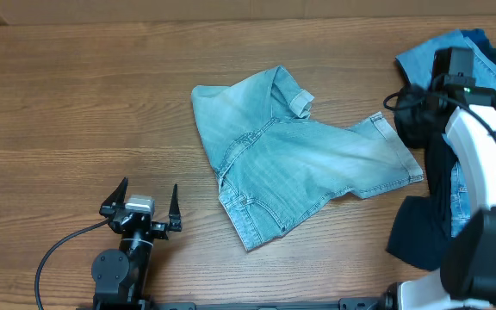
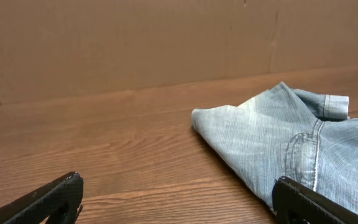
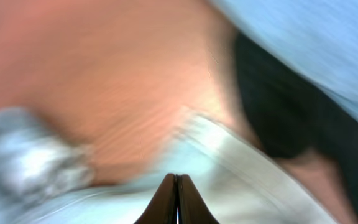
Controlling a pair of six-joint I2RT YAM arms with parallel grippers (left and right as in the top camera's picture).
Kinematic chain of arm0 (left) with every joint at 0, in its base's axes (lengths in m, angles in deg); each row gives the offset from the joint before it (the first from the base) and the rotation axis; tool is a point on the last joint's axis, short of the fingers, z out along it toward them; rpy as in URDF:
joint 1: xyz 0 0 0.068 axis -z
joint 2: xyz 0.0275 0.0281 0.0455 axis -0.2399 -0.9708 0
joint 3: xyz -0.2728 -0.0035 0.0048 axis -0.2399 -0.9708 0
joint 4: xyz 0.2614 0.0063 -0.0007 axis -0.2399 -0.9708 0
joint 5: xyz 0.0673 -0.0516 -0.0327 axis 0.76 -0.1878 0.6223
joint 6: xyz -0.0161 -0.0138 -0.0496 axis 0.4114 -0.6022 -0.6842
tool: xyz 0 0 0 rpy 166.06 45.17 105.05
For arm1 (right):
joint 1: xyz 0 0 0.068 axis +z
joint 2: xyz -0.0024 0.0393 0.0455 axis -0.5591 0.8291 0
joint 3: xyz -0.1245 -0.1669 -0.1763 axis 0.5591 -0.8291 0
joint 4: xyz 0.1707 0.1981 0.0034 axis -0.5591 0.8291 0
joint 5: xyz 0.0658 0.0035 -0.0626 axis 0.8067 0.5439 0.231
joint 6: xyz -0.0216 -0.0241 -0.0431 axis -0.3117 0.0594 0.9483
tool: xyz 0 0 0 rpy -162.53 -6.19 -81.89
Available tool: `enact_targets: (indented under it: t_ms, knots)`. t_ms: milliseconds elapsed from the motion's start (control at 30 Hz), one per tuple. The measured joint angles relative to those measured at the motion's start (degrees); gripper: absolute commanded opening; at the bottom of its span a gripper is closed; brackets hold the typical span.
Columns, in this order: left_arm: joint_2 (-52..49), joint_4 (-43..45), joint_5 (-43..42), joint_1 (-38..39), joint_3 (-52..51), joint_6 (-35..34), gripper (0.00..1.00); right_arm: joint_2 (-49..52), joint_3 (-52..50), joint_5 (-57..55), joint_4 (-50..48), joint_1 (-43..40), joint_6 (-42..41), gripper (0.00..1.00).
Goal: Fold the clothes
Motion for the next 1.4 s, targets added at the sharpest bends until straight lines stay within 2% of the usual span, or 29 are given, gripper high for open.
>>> enact_targets:
  t_ms: [67, 100, 133, 200, 367, 433, 767, 867, 900, 933, 1000, 1200, 1400]
  knots:
    - [0.0, 0.0, 0.0, 0.0, 0.0, 0.0, 1.00, -1.7, 0.8, 11.1, -5.3, 4.1, 6.5, 0.04]
    - [0.0, 0.0, 0.0, 0.0, 0.0, 0.0, 1.00, -1.6, 0.9, 14.3, -6.4, 6.5, 8.7, 0.08]
    - [0.0, 0.0, 0.0, 0.0, 0.0, 0.0, 1.00, -1.2, 0.9, 16.0, -6.9, 7.8, 9.6, 0.13]
    - [0.0, 0.0, 0.0, 0.0, 0.0, 0.0, 1.00, 0.8, 0.9, 19.5, -8.3, 11.4, 11.6, 0.44]
    - [0.0, 0.0, 0.0, 0.0, 0.0, 0.0, 1.00, 9.8, 0.9, 22.0, -9.7, 15.3, 8.0, 0.69]
    - [0.0, 0.0, 0.0, 0.0, 0.0, 0.0, 1.00, 11.9, 0.9, 22.4, -9.7, 15.6, 6.9, 0.70]
    - [0.0, 0.0, 0.0, 0.0, 0.0, 0.0, 1.00, 20.3, 0.9, 24.8, -19.7, 16.4, 4.0, 0.69]
    - [0.0, 0.0, 0.0, 0.0, 0.0, 0.0, 1.00, 21.6, 0.9, 24.6, -22.9, 17.7, 3.6, 0.61]
    - [0.0, 0.0, 0.0, 0.0, 0.0, 0.0, 1.00, 22.0, 0.9, 24.0, -24.2, 17.9, 3.1, 0.49]
    - [0.0, 0.0, 0.0, 0.0, 0.0, 0.0, 1.00, 22.4, 0.9, 23.2, -25.6, 18.1, 2.7, 0.32]
    - [0.0, 0.0, 0.0, 0.0, 0.0, 0.0, 1.00, 22.9, 0.8, 21.2, -27.7, 18.1, 2.4, 0.04]
    - [0.0, 0.0, 0.0, 0.0, 0.0, 0.0, 1.00, 23.3, 0.8, 10.4, -39.2, 18.1, 2.7, 0.04]
    - [0.0, 0.0, 0.0, 0.0, 0.0, 0.0, 1.00, 23.5, 6.2, -7.5, -43.6, 18.2, 11.0, 0.04]
